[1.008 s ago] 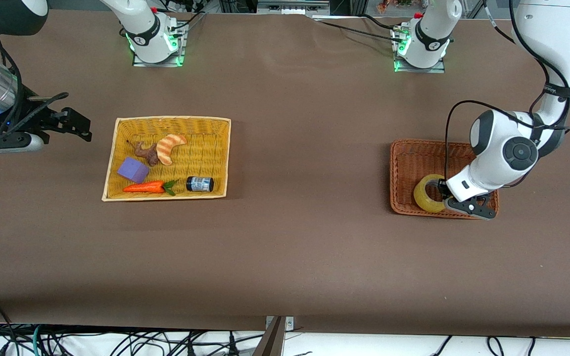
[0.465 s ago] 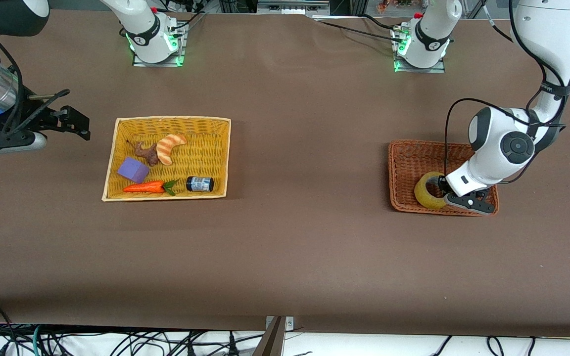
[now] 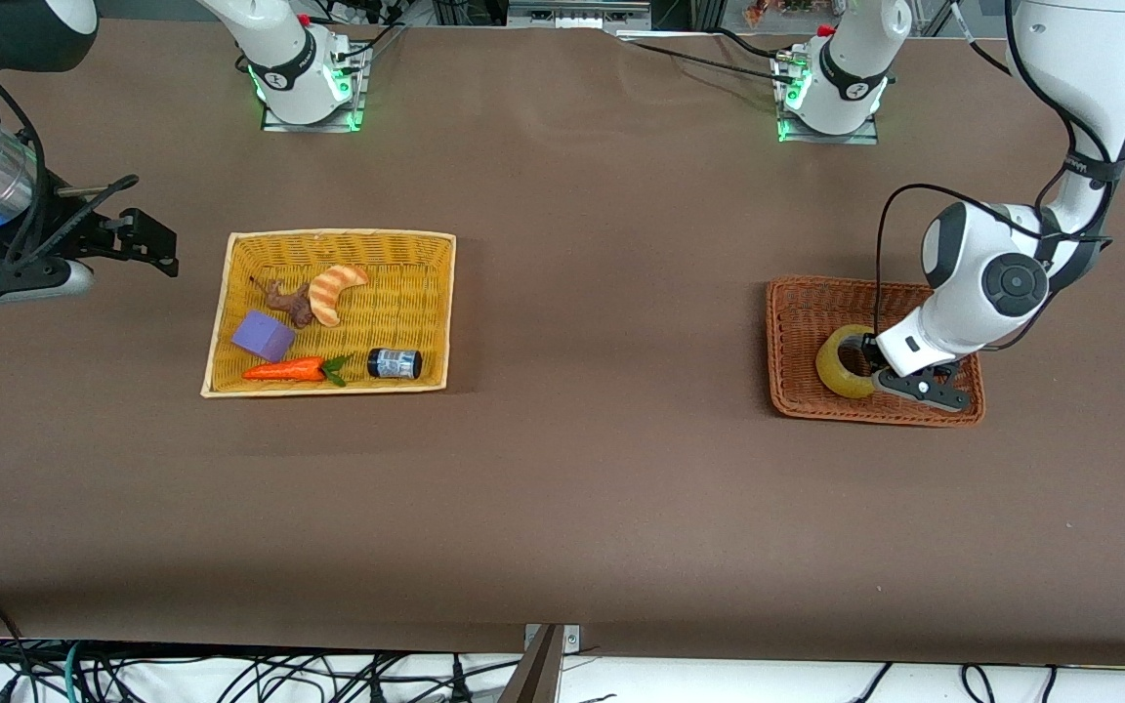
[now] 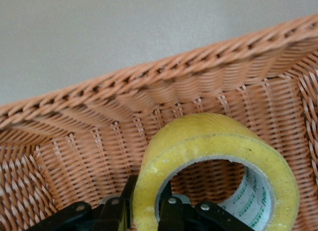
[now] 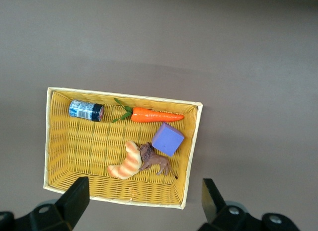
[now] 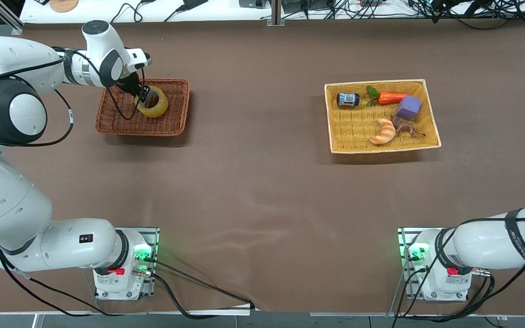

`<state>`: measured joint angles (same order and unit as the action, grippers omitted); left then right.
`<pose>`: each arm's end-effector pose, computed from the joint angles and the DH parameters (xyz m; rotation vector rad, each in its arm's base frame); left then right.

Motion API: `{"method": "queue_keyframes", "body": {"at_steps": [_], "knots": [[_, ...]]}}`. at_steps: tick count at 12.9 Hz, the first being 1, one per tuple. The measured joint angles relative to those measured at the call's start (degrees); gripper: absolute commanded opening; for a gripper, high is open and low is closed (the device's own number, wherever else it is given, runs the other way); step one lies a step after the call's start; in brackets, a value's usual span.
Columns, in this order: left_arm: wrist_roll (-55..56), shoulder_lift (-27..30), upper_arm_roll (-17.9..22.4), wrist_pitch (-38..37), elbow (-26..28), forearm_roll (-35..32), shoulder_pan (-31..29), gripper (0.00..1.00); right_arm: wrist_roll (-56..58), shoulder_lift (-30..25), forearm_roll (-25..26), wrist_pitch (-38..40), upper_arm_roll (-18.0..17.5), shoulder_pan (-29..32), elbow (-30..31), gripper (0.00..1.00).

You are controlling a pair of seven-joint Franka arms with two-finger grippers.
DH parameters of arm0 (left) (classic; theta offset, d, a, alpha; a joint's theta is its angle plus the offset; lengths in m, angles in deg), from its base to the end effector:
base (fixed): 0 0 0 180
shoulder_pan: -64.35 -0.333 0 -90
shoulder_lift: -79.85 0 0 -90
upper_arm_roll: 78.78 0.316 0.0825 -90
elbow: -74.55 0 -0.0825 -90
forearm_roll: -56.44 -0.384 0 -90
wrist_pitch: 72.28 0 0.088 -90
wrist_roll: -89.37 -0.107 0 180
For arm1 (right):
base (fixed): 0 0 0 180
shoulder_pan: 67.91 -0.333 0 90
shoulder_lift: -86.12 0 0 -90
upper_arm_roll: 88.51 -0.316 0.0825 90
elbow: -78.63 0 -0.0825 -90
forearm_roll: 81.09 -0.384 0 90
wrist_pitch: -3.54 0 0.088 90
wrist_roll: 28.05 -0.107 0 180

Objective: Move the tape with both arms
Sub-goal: 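Carry the tape roll with the left gripper into the brown basket, then open the left gripper and release the tape roll in the basket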

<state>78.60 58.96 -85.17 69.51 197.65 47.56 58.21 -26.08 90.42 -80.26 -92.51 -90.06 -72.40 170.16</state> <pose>0.5663 -0.0030 0.2276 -3.0536 0.4760 0.0599 0.5817 0.0596 0.5784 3.1216 0.2208 0.0067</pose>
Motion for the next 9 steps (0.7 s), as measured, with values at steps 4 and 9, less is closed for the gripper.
{"method": "queue_keyframes", "body": {"at_steps": [4, 9], "knots": [[0.1, 0.6, 0.1, 0.0, 1.1, 0.0, 0.2, 1.0, 0.0, 0.0, 0.0, 0.0, 0.0, 0.0, 0.0, 1.0], [0.1, 3.1, 0.2, -16.7, -7.9, 9.5, 1.0, 1.0, 0.3, 0.1, 0.0, 0.0, 0.0, 0.0, 0.0, 1.0]]}}
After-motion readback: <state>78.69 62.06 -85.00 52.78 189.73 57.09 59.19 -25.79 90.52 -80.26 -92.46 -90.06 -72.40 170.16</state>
